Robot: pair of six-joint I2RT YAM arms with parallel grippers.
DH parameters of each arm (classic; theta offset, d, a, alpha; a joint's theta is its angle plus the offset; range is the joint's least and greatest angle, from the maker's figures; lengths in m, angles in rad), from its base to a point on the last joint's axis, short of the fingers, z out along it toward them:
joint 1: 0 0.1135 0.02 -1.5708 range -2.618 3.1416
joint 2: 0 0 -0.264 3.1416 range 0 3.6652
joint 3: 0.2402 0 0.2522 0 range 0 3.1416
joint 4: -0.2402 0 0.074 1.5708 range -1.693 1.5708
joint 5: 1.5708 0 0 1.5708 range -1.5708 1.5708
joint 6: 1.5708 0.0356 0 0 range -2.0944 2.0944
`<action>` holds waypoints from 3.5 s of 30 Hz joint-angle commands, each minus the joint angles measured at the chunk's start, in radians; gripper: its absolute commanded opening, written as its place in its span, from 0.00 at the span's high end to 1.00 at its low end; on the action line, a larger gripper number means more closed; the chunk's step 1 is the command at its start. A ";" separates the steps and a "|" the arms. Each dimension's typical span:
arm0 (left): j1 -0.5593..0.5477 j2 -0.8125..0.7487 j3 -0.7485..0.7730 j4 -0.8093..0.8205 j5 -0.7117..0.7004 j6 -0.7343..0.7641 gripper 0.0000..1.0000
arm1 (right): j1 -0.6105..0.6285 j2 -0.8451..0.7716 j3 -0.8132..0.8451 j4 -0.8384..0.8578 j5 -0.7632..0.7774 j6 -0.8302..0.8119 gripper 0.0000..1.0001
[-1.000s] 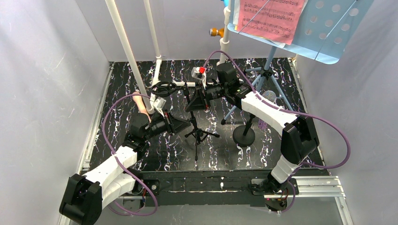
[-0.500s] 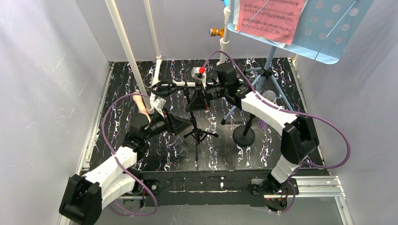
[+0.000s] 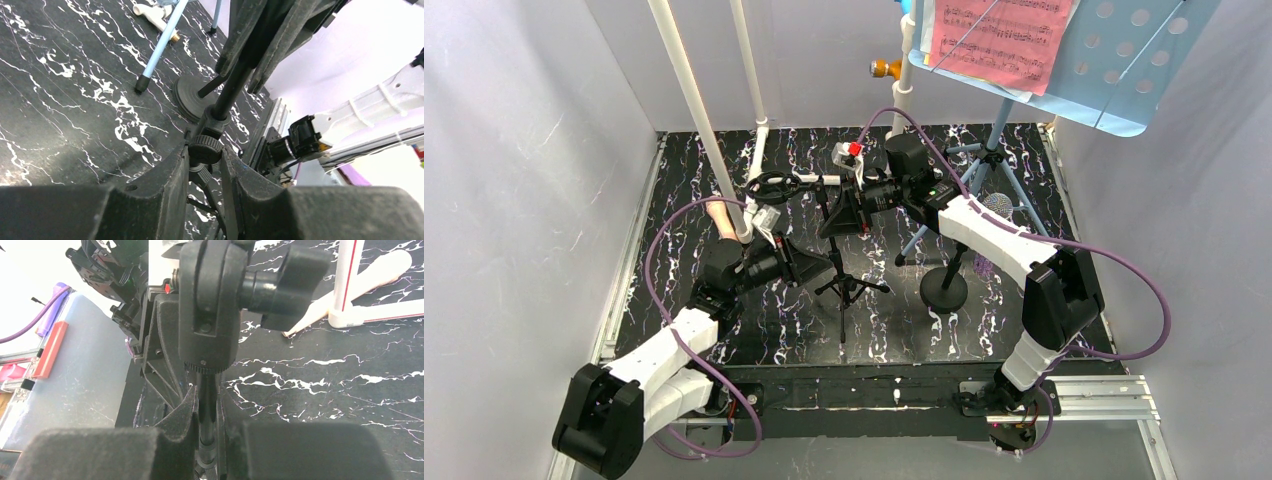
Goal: Pack up the instrument practice props
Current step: Unscrew the knob on the microphone stand, then place the microphone stand at the center of the board.
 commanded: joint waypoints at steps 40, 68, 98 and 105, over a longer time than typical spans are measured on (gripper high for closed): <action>-0.040 -0.331 -0.093 -0.065 -0.193 -0.389 0.17 | 0.008 -0.054 -0.003 0.059 -0.036 0.002 0.99; -0.251 -0.117 0.013 -0.031 -0.491 0.286 0.22 | 0.008 -0.050 -0.008 0.076 -0.050 0.018 0.99; -0.326 -0.139 -0.029 0.092 -0.687 0.329 1.00 | 0.007 -0.061 -0.017 0.084 -0.055 0.024 0.64; -0.323 -0.230 -0.032 0.005 -0.739 0.372 1.00 | 0.007 -0.070 -0.022 0.078 -0.059 0.018 0.18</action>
